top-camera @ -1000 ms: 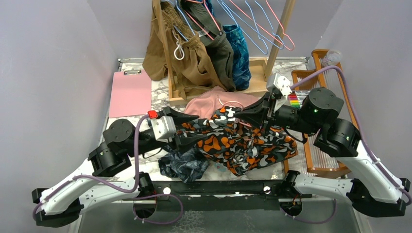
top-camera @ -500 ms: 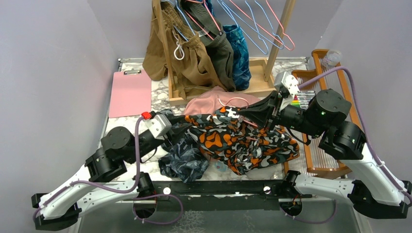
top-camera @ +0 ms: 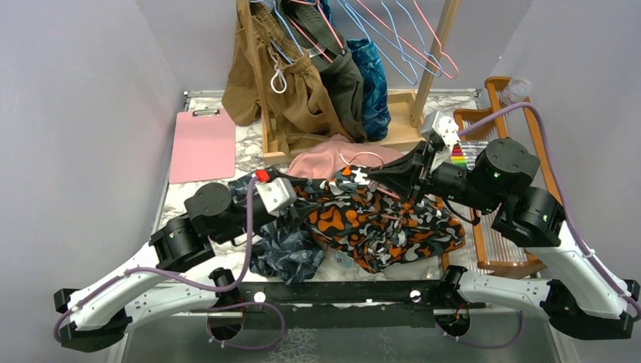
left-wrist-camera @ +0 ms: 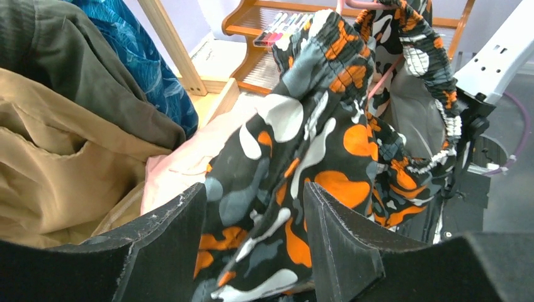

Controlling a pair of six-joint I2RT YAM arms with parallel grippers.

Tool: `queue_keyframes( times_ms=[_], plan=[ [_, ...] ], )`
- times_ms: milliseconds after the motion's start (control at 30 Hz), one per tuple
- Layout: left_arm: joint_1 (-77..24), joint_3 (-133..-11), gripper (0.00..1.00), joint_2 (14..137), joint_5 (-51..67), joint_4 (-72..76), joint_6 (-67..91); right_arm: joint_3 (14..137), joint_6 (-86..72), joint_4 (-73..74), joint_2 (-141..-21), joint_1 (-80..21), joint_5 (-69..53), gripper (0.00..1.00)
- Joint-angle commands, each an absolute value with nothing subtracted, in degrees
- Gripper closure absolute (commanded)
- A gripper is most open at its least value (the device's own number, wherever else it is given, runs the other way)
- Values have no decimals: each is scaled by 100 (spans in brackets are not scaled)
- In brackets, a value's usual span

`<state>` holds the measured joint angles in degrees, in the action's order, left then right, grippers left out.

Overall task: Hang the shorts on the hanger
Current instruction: Hang the shorts on the hanger.

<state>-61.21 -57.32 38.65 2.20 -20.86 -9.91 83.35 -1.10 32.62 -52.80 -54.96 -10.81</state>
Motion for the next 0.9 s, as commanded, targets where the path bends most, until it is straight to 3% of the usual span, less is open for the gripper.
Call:
queue_keyframes(
  times_ms=[0, 167, 533, 633, 700, 867],
  plan=[
    [-6108, -6065, 39, 4138, 330, -1741, -1307, 8263, -210, 2894, -5266, -5510, -1167, 99],
    [-6107, -6052, 43, 4283, 305, -1191, -1423, 8192, -237, 2865, -5261, -5511, -1199, 99],
    [-6108, -6015, 68, 4666, 376, -1006, -1618, 8385, -256, 2904, -5303, -5506, -1441, 99],
    [-6109, -6005, 81, 4652, 386, -1019, -1641, 8439, -239, 2939, -5276, -5511, -1419, 99],
    [-6108, -6008, 99, 4616, 367, -1026, -1643, 8475, -218, 2957, -5251, -5511, -1371, 99],
    [-6108, -5940, 100, 4432, 166, -1080, -1635, 8572, -170, 2980, -5173, -5511, -1257, 99]
  ],
)
